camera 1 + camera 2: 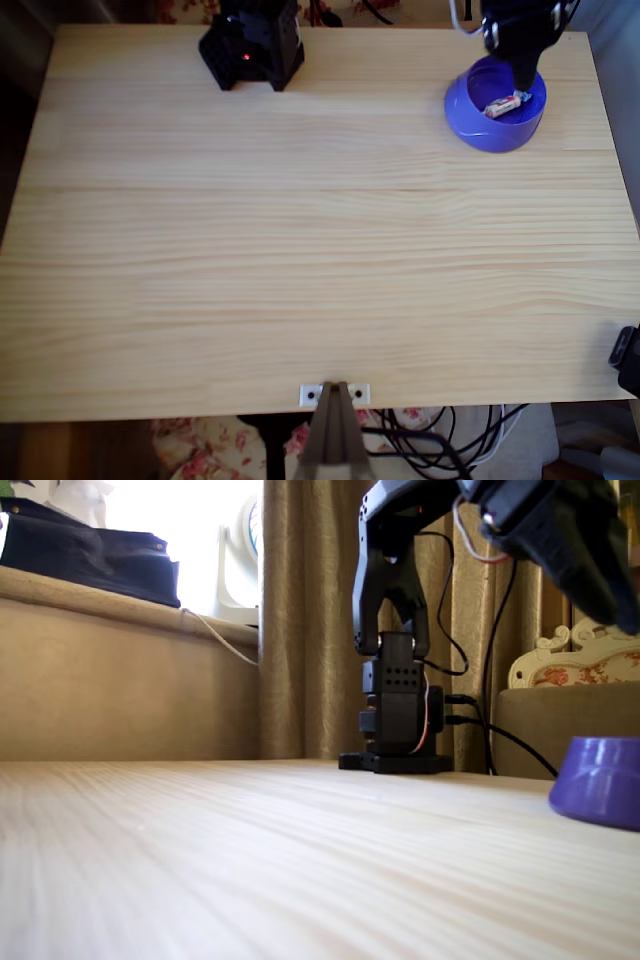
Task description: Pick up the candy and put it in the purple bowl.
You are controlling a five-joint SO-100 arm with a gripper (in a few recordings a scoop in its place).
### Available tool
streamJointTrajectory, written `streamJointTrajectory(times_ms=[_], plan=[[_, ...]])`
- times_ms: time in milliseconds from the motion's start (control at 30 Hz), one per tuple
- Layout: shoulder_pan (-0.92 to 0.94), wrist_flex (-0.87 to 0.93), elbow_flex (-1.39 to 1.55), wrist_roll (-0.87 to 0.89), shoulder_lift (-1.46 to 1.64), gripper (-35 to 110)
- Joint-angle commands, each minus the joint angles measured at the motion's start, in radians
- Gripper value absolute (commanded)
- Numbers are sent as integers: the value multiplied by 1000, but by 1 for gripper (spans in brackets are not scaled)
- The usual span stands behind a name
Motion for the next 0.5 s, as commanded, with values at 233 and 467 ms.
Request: streamJointTrajectory(times_ms=[233, 467], plan=[[408, -25, -40, -291, 218, -1], [733, -31, 112, -643, 305, -1]])
